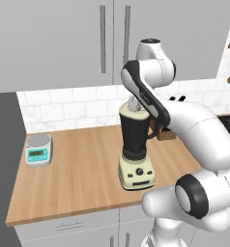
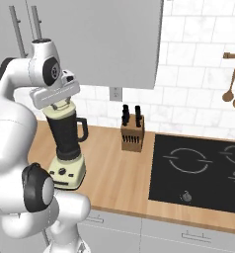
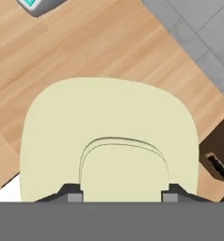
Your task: Close the lid blender by securely placing the lid on top.
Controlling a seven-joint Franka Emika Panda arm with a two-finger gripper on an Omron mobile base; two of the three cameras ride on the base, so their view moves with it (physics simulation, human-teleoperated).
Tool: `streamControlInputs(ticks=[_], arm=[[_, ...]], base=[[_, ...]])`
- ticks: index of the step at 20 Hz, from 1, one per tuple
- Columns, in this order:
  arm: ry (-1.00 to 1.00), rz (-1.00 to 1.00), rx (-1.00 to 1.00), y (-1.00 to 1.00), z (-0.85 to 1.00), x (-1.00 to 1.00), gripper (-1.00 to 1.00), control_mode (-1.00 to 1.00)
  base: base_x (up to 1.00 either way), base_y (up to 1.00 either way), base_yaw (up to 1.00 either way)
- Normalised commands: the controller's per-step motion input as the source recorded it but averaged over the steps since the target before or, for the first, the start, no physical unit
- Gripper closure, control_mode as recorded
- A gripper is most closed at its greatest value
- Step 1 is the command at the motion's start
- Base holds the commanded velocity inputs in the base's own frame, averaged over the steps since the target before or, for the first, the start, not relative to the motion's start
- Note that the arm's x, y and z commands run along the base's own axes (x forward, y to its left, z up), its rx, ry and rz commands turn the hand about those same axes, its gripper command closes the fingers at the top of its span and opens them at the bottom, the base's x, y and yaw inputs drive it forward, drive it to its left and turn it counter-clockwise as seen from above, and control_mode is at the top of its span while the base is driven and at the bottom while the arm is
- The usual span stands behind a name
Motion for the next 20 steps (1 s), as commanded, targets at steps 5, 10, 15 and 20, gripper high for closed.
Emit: streamControlInputs(ticks=[5,10,15,20], arm=[[-0.04,0.0,0.0,0.0,-0.38,-0.12,1.0,-1.0],[0.0,0.0,0.0,0.0,-0.61,-0.13,-1.0,-1.0],[-0.09,0.0,0.02,0.0,-0.25,-0.18,-1.0,-1.0],[-0.13,0.0,0.01,0.0,-0.03,-0.17,-1.0,-1.0]], base=[[0.0,0.0,0.0],[0.0,0.0,0.0],[0.0,0.0,0.0],[0.0,0.0,0.0]])
